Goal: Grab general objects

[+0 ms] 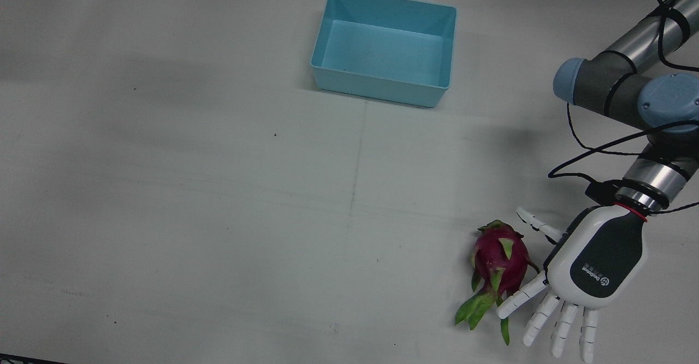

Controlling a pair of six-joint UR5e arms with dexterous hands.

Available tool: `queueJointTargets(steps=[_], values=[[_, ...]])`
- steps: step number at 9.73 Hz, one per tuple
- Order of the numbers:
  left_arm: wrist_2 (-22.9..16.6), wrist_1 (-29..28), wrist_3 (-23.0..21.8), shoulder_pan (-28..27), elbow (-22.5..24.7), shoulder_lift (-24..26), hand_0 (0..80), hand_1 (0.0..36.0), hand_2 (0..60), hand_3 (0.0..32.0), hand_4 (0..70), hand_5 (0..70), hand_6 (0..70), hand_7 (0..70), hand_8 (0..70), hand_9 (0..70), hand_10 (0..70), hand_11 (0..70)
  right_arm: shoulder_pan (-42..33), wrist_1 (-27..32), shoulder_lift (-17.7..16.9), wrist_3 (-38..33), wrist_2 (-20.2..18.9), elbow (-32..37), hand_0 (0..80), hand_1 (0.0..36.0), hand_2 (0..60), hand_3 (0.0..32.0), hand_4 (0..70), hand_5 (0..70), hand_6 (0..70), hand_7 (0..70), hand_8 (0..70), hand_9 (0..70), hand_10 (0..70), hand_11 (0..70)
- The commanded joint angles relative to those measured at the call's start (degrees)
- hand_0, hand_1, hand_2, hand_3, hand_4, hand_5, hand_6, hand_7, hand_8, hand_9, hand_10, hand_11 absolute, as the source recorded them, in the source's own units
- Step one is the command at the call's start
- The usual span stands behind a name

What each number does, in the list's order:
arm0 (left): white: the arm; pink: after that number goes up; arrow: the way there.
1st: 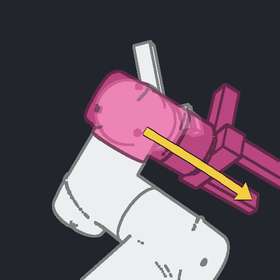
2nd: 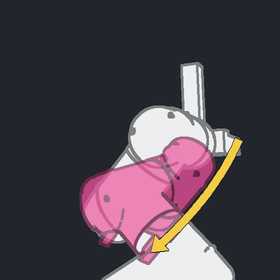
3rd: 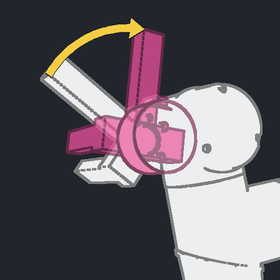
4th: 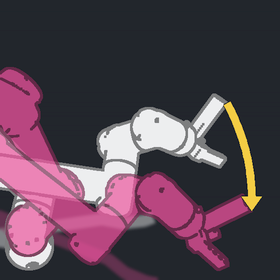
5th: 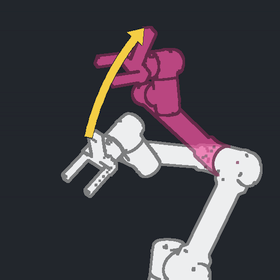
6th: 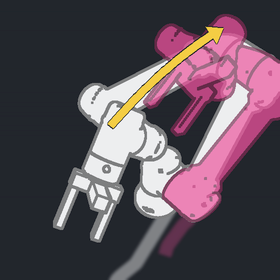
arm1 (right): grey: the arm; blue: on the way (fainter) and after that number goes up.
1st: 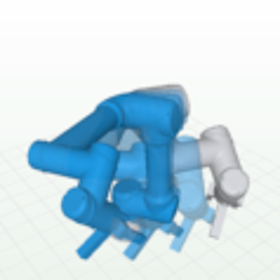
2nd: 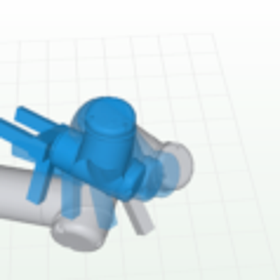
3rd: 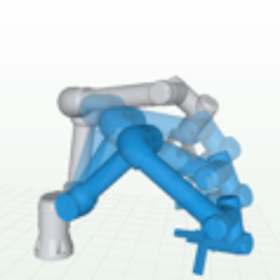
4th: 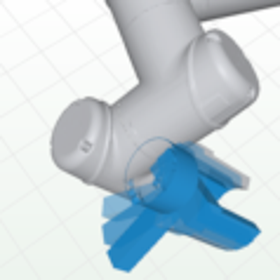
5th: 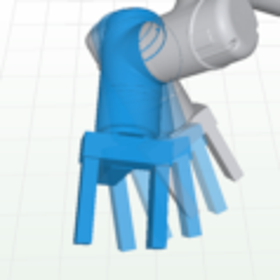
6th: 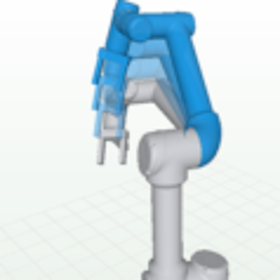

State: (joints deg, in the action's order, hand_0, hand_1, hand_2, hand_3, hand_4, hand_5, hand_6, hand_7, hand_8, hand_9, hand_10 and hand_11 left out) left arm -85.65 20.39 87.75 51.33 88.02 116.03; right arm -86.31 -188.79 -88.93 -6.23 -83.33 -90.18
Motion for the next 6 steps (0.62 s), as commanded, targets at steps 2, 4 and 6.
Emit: queueJointTargets(steps=[2, 4, 6], values=[[2.2, -0.6, 1.0, -3.6, -0.7, 0.1, 47.1, 9.3, 0.0, 32.0, 0.0, 0.1, 0.0, 5.8, 0.0, 0.0, 0.0, 0.0, 0.0, 0.0, 0.0, 0.0, 0.0, 0.0, 0.0, 0.0, 0.0, 0.0, 0.0, 0.0, 0.0, 0.0, 0.0, 0.0, 0.0, 0.0], [2.2, -0.7, 1.0, -3.7, -0.1, 0.2, 46.9, 9.0, 0.0, 32.0, 0.0, 0.0, 0.0, 5.1, 0.0, 0.0, 0.0, 0.0, 0.0, 0.0, 0.0, 0.1, 0.0, -0.1, 0.0, 0.0, 0.0, 0.0, 0.0, 0.0, 0.0, 0.0, 0.0, 0.0, 0.0, 0.0], [2.2, -0.7, 1.3, -3.6, 0.2, 0.2, 46.7, 8.3, 0.0, 32.0, 0.0, 0.0, 0.0, 3.8, 0.0, 0.0, 0.0, 0.0, 0.0, 0.0, 0.0, 0.1, 0.0, -0.1, 0.0, 0.0, 0.0, 0.0, 0.0, 0.0, 0.0, 0.0, 0.0, 0.0, 0.0, 0.0]])
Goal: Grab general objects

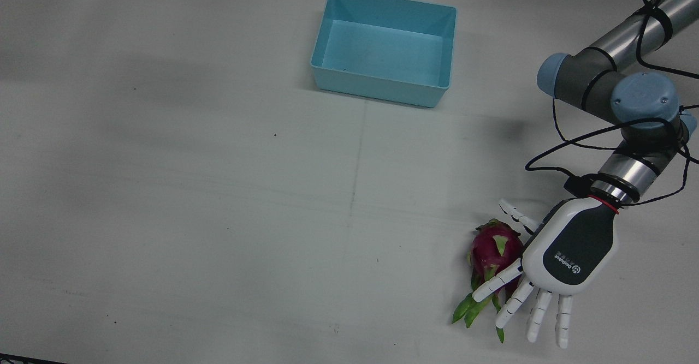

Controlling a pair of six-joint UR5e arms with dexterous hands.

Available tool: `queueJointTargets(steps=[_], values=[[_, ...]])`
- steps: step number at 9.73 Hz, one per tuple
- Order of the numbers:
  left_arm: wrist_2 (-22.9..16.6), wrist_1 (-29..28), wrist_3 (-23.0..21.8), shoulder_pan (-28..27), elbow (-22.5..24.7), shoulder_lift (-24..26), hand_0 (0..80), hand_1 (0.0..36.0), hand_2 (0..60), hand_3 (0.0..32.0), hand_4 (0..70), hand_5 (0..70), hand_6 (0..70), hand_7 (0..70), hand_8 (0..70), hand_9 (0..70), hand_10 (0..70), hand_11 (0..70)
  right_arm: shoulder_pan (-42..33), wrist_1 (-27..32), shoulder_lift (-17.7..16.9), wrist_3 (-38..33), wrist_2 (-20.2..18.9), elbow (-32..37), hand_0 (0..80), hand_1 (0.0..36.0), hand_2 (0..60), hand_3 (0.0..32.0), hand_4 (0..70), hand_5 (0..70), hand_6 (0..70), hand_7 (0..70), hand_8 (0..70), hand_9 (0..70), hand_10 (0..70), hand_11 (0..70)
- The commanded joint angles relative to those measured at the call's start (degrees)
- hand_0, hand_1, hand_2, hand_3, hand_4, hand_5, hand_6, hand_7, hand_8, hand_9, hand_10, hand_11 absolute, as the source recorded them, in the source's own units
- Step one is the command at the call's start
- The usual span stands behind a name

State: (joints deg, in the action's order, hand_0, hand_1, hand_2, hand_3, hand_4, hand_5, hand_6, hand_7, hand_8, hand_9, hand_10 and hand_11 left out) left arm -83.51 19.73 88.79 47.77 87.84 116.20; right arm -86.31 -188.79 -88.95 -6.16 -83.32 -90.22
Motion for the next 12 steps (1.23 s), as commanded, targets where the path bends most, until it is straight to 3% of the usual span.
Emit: queueJointTargets(steps=[1, 8, 12], values=[[0.1, -1.2, 1.9, 0.0, 0.4, -0.2, 46.4, 7.3, 0.0, 32.0, 0.0, 0.0, 0.0, 2.9, 0.0, 0.0, 0.0, 0.0, 0.0, 0.0, 0.0, 0.0, 0.0, 0.0, 0.0, 0.0, 0.0, 0.0, 0.0, 0.0, 0.0, 0.0, 0.0, 0.0, 0.0, 0.0], [0.1, -6.0, 5.9, -0.7, 0.7, -0.8, 46.3, 6.4, 0.0, 32.0, 0.0, 0.0, 0.0, 2.3, 0.0, 0.0, 0.0, 0.0, 0.0, 0.0, 0.0, 0.0, -0.1, 0.0, 0.0, 0.0, 0.0, 0.0, 0.0, 0.0, 0.0, 0.0, 0.0, 0.0, 0.0, 0.0], [0.1, -10.3, 8.3, -0.7, 0.6, -2.0, 47.3, 8.3, 0.0, 32.0, 0.0, 0.0, 0.0, 1.4, 0.0, 0.0, 0.0, 0.0, 0.0, 0.0, 0.0, 0.0, 0.0, 0.0, 0.0, 0.0, 0.0, 0.0, 0.0, 0.0, 0.0, 0.0, 0.0, 0.0, 0.0, 0.0]])
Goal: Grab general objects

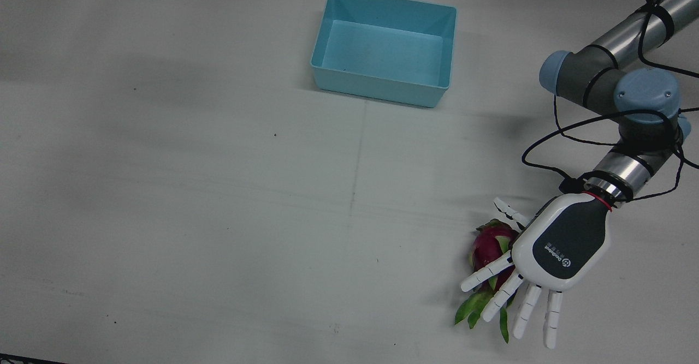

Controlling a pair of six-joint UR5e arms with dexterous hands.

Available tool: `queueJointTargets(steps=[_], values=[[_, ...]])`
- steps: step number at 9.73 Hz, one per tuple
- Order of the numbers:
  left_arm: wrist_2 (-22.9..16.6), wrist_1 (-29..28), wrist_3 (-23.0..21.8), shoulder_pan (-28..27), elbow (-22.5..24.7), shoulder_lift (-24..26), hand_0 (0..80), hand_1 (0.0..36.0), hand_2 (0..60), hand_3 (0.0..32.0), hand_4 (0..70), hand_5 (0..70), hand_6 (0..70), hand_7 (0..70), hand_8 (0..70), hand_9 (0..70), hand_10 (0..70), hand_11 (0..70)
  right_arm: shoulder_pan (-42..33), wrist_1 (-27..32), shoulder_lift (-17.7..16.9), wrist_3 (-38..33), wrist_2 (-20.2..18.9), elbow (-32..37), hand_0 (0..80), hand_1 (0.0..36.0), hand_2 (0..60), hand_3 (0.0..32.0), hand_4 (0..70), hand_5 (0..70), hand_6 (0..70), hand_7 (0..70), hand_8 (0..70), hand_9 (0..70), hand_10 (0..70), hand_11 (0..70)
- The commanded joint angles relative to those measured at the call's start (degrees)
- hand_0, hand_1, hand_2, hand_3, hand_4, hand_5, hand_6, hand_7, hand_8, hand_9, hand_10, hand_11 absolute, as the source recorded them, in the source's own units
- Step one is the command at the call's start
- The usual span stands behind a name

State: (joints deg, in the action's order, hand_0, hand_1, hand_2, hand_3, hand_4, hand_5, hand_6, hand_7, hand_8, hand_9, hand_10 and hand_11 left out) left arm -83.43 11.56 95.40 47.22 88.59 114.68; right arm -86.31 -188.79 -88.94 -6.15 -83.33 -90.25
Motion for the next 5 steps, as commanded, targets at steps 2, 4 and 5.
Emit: queueJointTargets(steps=[2, 4, 5], values=[[0.0, -3.5, 3.4, -0.1, -0.6, -0.9, 48.6, 10.6, 0.0, 32.0, 0.0, 0.0, 0.0, 2.7, 0.0, 0.0, 0.0, 0.0, 0.0, 0.0, 0.0, 0.0, 0.0, 0.0, 0.0, 0.0, 0.0, 0.0, 0.0, 0.0, 0.0, 0.0, 0.0, 0.0, 0.0, 0.0], [-0.1, -3.5, 3.5, -0.1, -1.2, -1.3, 50.0, 13.3, 0.0, 32.0, 0.0, 0.0, 0.0, 2.1, 0.0, 0.0, 0.0, 0.0, 0.0, 0.0, 0.0, 0.0, 0.0, 0.1, 0.0, 0.0, 0.0, 0.0, 0.0, 0.0, 0.0, 0.0, 0.0, 0.0, 0.0, 0.0], [-0.1, -3.6, 4.1, -0.1, -1.3, -1.9, 48.8, 11.6, 0.0, 32.0, 0.0, 0.0, 0.0, 2.3, 0.0, 0.0, 0.0, 0.0, 0.0, 0.0, 0.0, 0.0, -0.1, 0.1, 0.0, 0.0, 0.0, 0.0, 0.0, 0.0, 0.0, 0.0, 0.0, 0.0, 0.0, 0.0]])
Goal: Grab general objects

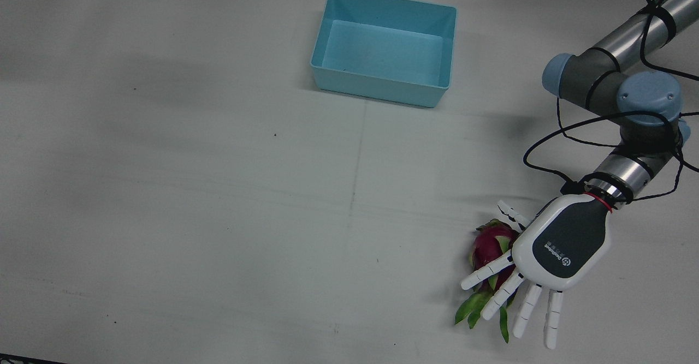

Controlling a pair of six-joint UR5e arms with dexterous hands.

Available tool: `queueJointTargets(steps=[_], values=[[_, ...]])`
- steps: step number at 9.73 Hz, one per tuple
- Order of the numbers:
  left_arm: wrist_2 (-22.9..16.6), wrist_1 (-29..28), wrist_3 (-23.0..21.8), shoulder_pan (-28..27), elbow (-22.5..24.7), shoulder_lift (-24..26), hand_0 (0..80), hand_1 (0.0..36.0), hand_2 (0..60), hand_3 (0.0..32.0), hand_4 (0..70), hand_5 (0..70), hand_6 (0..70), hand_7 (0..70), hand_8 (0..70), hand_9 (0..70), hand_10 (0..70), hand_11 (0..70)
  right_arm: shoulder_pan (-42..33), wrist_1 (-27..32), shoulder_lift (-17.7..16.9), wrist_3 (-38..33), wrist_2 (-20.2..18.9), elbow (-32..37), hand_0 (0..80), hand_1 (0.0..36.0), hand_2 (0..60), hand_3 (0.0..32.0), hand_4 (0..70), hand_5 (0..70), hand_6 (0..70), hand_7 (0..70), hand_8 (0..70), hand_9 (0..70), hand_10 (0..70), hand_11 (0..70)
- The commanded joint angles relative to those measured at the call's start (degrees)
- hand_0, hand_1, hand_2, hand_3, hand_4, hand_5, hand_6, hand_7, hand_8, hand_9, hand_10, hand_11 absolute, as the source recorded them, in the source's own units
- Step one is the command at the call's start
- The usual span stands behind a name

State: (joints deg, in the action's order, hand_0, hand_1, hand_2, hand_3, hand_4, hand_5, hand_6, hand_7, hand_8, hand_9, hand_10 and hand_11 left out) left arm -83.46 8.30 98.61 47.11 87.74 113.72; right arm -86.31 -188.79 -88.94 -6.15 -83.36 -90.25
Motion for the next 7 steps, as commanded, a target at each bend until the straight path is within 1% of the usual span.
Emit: queueJointTargets(steps=[1, 2, 4, 5, 6, 7], values=[[-0.1, -0.3, 1.0, 0.1, -0.5, -1.1, 48.7, 11.3, 0.0, 32.0, 0.0, 0.0, 0.0, 2.1, 0.0, 0.0, 0.0, 0.0, 0.0, 0.0, 0.0, 0.0, 0.0, 0.0, 0.0, 0.0, 0.0, 0.0, 0.0, 0.0, 0.0, 0.0, 0.0, 0.0, 0.0, 0.0], [-0.1, -0.3, 1.5, 0.3, -0.5, -1.2, 50.2, 13.3, 0.0, 32.0, 0.0, 0.0, 0.0, 1.7, 0.0, 0.0, 0.0, 0.0, 0.0, 0.0, 0.0, 0.0, 0.0, 0.0, 0.0, 0.0, 0.0, 0.0, 0.0, 0.0, 0.0, 0.0, 0.0, 0.0, 0.0, 0.0], [-0.1, -0.4, 1.8, 0.0, -0.5, -2.3, 54.9, 19.8, 0.0, 32.0, 0.0, 0.0, 0.0, 1.2, 0.0, 0.0, 0.0, 0.9, 0.0, -0.1, 0.0, 0.0, 0.0, 0.0, 0.0, 0.0, 0.0, 0.0, 0.0, 0.0, 0.0, 0.0, 0.0, 0.0, 0.0, 0.0], [-0.1, -0.4, 1.8, 0.0, -0.4, -2.3, 56.2, 21.2, 0.0, 32.0, 0.0, 0.0, 0.0, 1.1, 0.0, 0.0, 0.0, 1.2, 0.0, 0.0, 0.0, 0.0, 0.0, 0.0, 0.0, 0.0, 0.0, 0.0, 0.0, 0.0, 0.0, 0.0, 0.0, 0.0, 0.0, 0.0], [-0.1, -0.4, 1.8, 0.0, -0.3, -2.2, 56.8, 21.9, 0.0, 32.0, 0.0, 0.0, 0.0, 1.2, 0.0, 0.0, 0.0, 1.3, 0.0, 0.0, 0.0, 0.0, 0.0, 0.0, 0.0, 0.0, 0.0, 0.0, 0.0, 0.0, 0.0, 0.0, 0.0, 0.0, 0.0, 0.0], [-0.1, -0.3, 1.8, -0.1, -0.1, -2.1, 58.0, 23.9, 0.0, 32.0, 0.0, 0.0, 0.0, 1.6, 0.0, 0.0, 0.0, 1.4, 0.0, 0.0, 0.0, 0.0, 0.0, 0.1, 0.0, 0.0, 0.0, 0.0, 0.0, 0.0, 0.0, 0.0, 0.0, 0.0, 0.0, 0.0]])
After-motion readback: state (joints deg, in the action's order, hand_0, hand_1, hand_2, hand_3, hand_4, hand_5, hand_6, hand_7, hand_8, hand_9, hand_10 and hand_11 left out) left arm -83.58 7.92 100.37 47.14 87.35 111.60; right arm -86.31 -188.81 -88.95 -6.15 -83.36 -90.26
